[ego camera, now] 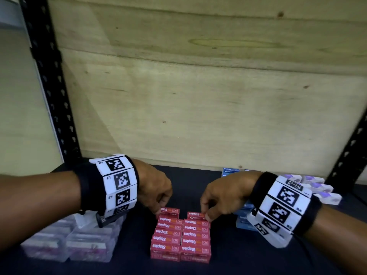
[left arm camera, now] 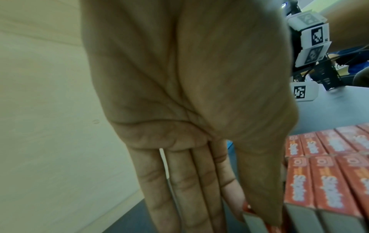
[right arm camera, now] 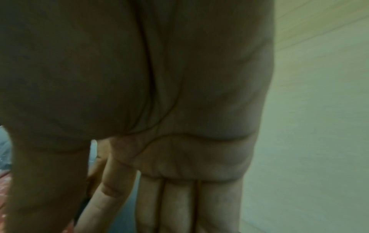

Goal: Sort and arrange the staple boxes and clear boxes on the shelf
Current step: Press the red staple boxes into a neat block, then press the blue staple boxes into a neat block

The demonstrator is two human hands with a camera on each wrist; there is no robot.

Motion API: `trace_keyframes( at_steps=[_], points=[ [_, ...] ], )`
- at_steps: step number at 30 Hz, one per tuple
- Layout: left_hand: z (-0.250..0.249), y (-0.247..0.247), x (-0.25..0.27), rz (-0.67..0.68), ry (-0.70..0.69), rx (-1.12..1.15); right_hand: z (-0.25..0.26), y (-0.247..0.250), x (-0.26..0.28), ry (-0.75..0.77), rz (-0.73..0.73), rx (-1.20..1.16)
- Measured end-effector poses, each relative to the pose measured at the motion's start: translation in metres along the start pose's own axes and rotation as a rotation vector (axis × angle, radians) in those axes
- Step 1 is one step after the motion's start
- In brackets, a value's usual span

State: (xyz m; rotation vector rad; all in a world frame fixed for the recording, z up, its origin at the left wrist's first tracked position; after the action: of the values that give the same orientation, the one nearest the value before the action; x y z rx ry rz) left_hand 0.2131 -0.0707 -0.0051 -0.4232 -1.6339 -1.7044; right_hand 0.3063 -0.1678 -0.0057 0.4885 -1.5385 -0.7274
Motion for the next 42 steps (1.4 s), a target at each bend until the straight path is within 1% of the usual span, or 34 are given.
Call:
trace_keyframes(
  at_steps=[5, 8, 17, 22, 29, 34, 37, 40, 42],
  points=[
    [-0.003, -0.005, 0.006, 0.046, -0.026, 0.049, -0.001, -0.003, 0.007, 0.016, 0.031, -0.088],
    [-0.001, -0.009, 0.007, 0.083, -0.039, 0.091, -0.003, -0.005, 0.007, 0.025, 0.051, -0.078],
    [-0.002, -0.009, -0.001, 0.104, -0.09, 0.127, -0.005, -0.007, 0.001, 0.058, -0.002, -0.071],
    [-0.005, -0.007, -0.004, 0.114, -0.096, 0.079, -0.004, -0.007, -0.003, 0.065, -0.007, -0.078],
    [-0.002, -0.011, -0.004, 0.121, -0.106, 0.138, -0.005, -0.008, -0.003, 0.073, -0.004, -0.09],
    [-0.002, -0.009, -0.005, 0.12, -0.066, 0.144, -0.003, -0.009, -0.002, 0.05, 0.01, -0.073],
    [0.0, -0.006, -0.004, 0.138, -0.019, 0.225, -0.005, -0.01, -0.001, 0.02, 0.038, -0.079],
    [-0.003, 0.004, -0.002, 0.125, 0.039, 0.254, -0.015, -0.012, 0.005, 0.026, 0.051, -0.168],
    [-0.008, 0.018, 0.0, 0.064, 0.053, 0.243, -0.027, -0.008, 0.017, 0.057, -0.012, -0.266]
  ],
)
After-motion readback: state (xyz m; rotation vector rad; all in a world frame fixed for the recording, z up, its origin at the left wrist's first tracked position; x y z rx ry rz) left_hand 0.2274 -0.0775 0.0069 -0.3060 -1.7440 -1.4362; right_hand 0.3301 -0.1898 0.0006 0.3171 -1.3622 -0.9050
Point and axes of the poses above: each hand's wrist, its own x-axis away from the middle knuckle, its own y-axis out of the back of the hand, z = x × y, the point moved 6 cm from there along -x, towards the middle knuckle, and after that the axes turned 9 degrees about z, right-handed, at the moved point
